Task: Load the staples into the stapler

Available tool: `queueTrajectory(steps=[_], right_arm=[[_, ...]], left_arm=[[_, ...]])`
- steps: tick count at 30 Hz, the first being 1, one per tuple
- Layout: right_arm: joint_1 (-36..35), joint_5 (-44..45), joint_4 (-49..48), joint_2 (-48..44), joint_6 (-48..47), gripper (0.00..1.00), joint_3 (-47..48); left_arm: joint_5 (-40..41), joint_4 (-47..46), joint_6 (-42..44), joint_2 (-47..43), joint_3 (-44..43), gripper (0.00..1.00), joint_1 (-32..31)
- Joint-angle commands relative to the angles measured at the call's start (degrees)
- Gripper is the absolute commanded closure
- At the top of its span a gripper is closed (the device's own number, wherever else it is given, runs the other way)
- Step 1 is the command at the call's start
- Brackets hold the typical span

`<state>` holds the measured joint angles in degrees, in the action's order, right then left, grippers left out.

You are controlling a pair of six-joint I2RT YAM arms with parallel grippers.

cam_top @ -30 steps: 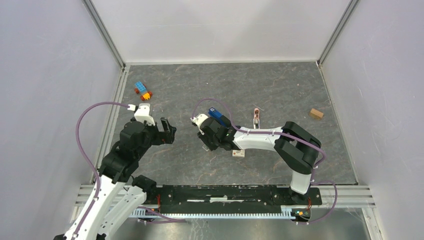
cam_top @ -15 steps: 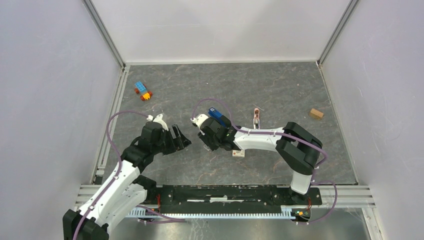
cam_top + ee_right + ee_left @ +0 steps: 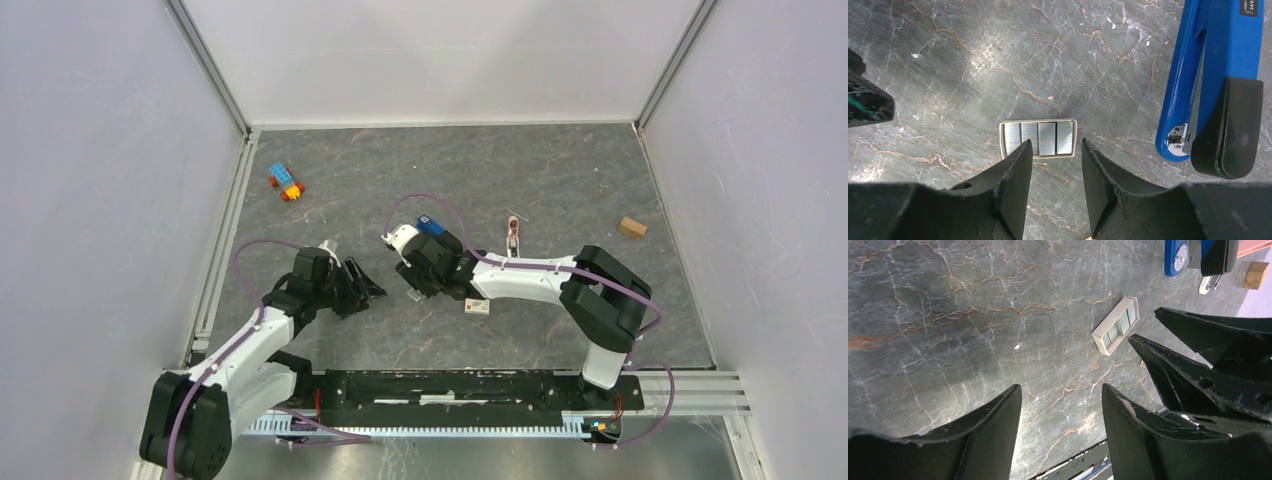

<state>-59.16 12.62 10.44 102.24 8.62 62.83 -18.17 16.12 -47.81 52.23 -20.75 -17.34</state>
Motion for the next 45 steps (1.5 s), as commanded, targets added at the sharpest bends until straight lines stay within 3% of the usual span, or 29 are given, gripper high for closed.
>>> queueTrajectory(steps=[1,21,34,45], right_arm=[[-0.2,1.6,-0.5,1.2,-1.5,0.53,2.5],[-0.2,0.7,-1.7,3.3,-1.7,0.58,1.7],[0.1,0.7,-2.5,1.1,0.6,0.7,1.0],[1.2,-3.3,-3.3,-1.0,2.0,0.73,0.4]], left_arm=[[-3.3,-8.2,-4.0,3.1,1.3,0.34,0.3],[-5.7,-15.8,-4.5,12.1,2.8,0.36,0.3],[-6.9,-18.4,-3.9,15.8,2.3,0.37,0.3],[-7.3,-19.9,-4.0,17.6,2.4,0.37,0.3]])
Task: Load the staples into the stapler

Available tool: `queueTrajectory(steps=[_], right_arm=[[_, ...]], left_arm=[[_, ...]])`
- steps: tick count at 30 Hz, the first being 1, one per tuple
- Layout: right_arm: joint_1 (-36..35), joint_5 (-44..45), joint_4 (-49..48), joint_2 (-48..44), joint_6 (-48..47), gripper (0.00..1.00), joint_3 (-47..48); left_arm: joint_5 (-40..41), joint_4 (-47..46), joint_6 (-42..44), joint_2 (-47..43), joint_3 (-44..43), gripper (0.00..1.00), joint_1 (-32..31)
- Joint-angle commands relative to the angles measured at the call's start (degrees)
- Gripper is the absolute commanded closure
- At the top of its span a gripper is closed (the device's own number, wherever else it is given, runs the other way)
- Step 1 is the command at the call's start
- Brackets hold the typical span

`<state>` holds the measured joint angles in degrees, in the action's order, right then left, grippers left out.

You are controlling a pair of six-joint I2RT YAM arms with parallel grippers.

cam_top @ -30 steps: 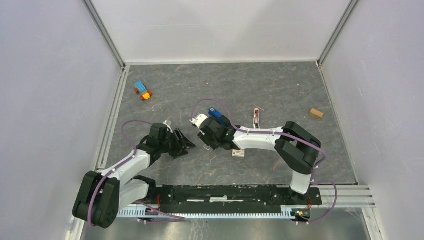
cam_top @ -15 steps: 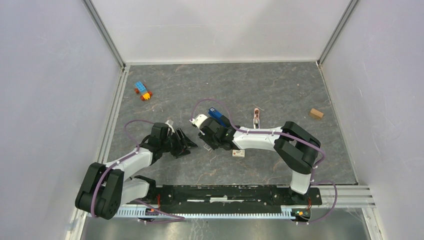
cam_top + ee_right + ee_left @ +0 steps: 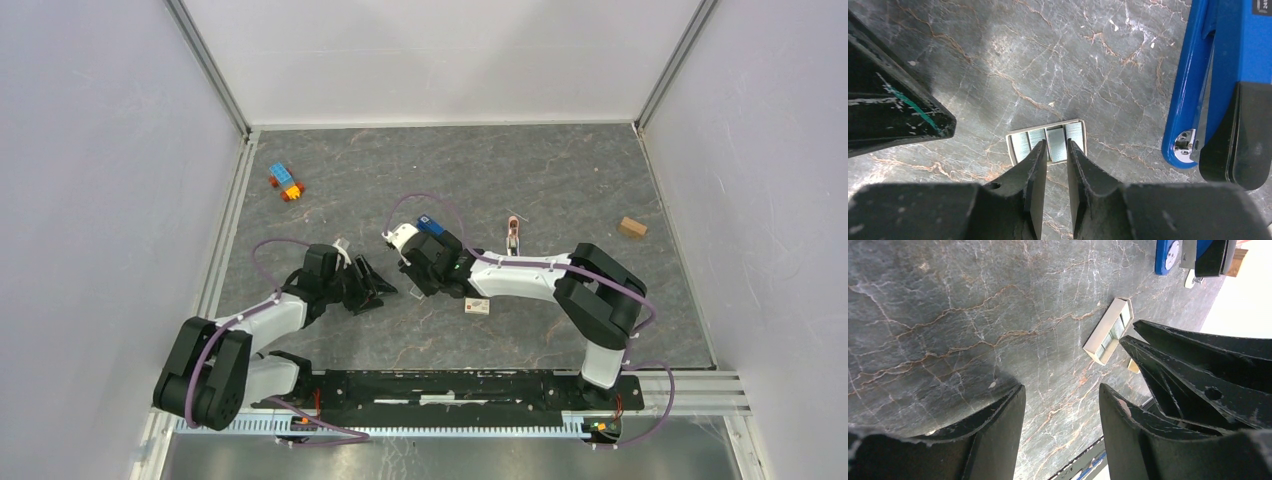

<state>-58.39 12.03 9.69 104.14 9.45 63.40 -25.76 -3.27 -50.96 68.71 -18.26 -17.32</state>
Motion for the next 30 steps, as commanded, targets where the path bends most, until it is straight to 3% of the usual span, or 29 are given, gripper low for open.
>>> queueTrajectory(steps=[1,30], right_arm=[[0.6,-3.4,-2.6,-2.8,1.2,0.74,-0.2],[2.0,-6.3,-4.6,0.9,-0.2,0.68,-2.7]], left_arm=[[0.3,-0.6,-0.8,1.3,0.0,0.37,0.3],[0.7,-0.6,-0.5,0.3,0.6,0.37,0.3]])
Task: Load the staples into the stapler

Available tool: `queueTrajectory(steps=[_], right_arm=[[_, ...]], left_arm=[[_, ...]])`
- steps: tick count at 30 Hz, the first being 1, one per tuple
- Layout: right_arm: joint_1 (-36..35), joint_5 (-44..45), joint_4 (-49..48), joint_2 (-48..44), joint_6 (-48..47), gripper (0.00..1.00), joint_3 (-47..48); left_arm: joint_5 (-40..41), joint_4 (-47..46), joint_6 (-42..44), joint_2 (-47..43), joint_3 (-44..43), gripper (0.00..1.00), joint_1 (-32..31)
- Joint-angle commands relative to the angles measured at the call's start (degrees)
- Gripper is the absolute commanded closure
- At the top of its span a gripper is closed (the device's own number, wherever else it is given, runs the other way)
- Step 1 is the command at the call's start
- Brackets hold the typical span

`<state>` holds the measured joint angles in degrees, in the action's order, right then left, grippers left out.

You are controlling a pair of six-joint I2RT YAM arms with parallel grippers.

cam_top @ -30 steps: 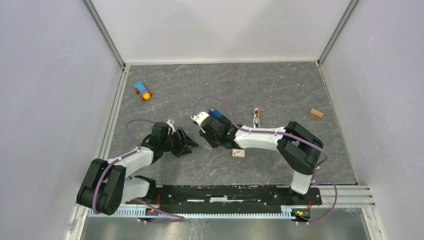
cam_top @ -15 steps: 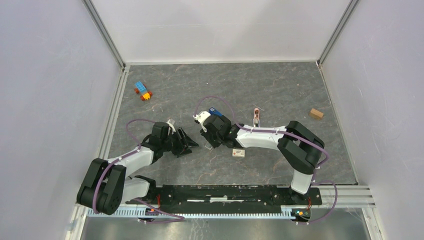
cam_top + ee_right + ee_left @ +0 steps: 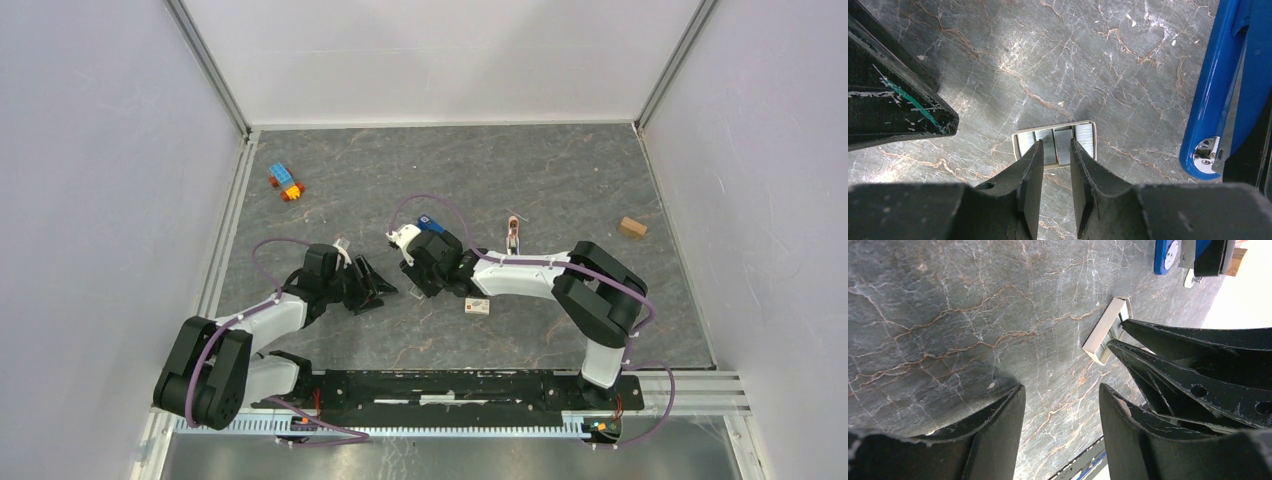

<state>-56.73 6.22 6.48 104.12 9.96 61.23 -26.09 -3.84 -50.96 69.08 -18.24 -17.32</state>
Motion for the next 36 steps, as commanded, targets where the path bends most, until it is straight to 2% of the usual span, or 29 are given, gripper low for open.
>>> queueTrajectory(steps=[1,5,14,23,28,36], right_arm=[[0.3,-0.7,-1.3,1.0,-0.7,0.68,-0.5],[0.3,-2.8,-0.7,0.6,-0.2,0.68,-0.1],[3.0,-13.4,-5.4,-2.3,3.9,0.68,-3.1],[3.1,-13.6,-4.3,-3.2,3.3,0.68,-1.6],[3.1,-9.2,-2.6,-2.9,1.8,0.68,-0.4],[3.1,-8.2,-2.0,-1.8,0.7,0.67,1.1]], left_arm=[[1.0,0.0,-0.5,0.0,0.6,0.37,0.3],[1.1,0.0,-0.5,0.0,0.6,0.37,0.3],[1.1,-0.3,-0.6,0.5,0.6,0.37,0.3],[0.9,-0.6,-1.1,0.6,0.3,0.37,0.3],[0.5,-0.7,-1.1,0.9,0.0,0.37,0.3],[0.7,-0.8,-1.0,1.1,0.1,0.37,0.3]])
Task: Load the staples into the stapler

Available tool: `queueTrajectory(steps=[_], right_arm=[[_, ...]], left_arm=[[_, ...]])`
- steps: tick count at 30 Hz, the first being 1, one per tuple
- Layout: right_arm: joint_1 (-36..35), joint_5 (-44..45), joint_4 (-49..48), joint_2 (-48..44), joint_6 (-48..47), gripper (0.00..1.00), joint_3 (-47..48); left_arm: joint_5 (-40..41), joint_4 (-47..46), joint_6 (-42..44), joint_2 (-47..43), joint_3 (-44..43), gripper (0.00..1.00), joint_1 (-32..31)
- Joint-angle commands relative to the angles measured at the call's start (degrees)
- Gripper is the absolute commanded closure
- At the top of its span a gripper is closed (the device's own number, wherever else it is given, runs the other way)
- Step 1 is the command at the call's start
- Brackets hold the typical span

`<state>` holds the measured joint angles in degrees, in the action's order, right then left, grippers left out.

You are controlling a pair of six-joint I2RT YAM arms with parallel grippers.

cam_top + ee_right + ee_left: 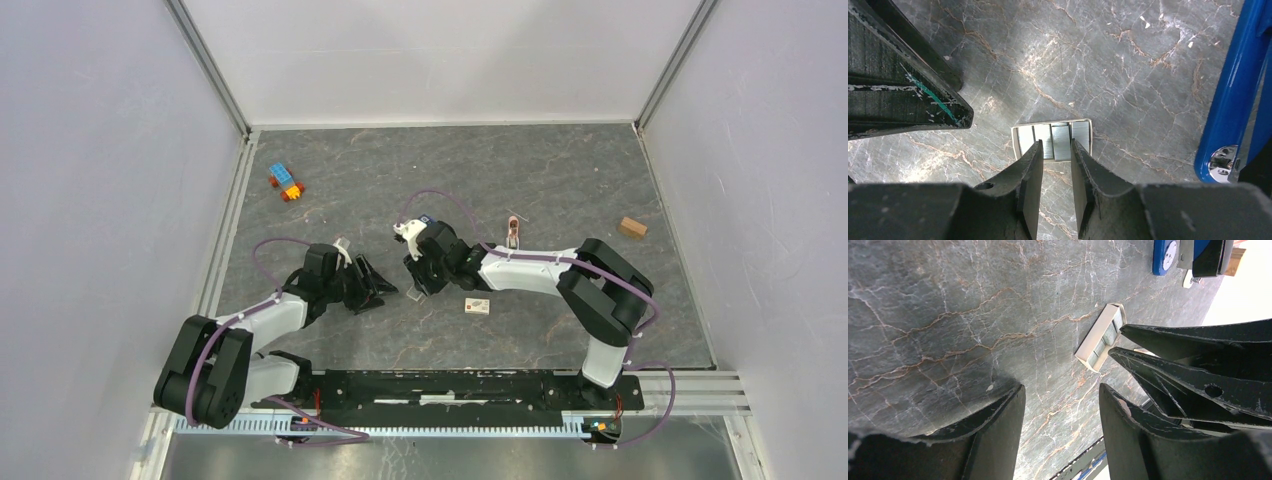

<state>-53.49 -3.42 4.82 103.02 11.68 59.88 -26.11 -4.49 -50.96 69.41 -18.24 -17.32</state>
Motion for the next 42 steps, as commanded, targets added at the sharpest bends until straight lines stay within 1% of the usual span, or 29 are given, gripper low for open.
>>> queueTrajectory(steps=[1,15,25,31,35,39,42], right_arm=[[-0.1,1.5,-0.4,-0.4,-1.1,0.67,2.7],[-0.8,0.3,-0.1,1.5,-0.8,0.67,1.6],[-1.2,-1.4,2.1,2.2,-1.4,0.67,2.9],[-1.4,-4.2,3.8,3.8,-2.2,0.66,4.4],[-1.5,-0.6,4.6,3.6,-3.3,0.66,4.3],[-2.3,5.4,7.6,5.2,-5.3,0.66,5.4],[-3.9,9.1,8.0,5.1,-5.9,0.67,5.8]], left_arm=[[0.7,-0.2,-1.0,0.8,0.2,0.37,0.3],[0.5,-1.6,-1.4,2.1,0.6,0.37,0.3],[0.2,-2.8,-1.8,3.5,0.3,0.37,0.3],[-0.3,-3.3,-2.0,4.5,-0.1,0.37,0.3],[-0.4,-3.5,-2.0,5.0,-0.6,0.38,0.3],[-0.6,-3.6,-2.1,5.3,-0.9,0.38,0.3],[-0.3,-3.6,-2.2,5.5,-0.8,0.38,0.3]])
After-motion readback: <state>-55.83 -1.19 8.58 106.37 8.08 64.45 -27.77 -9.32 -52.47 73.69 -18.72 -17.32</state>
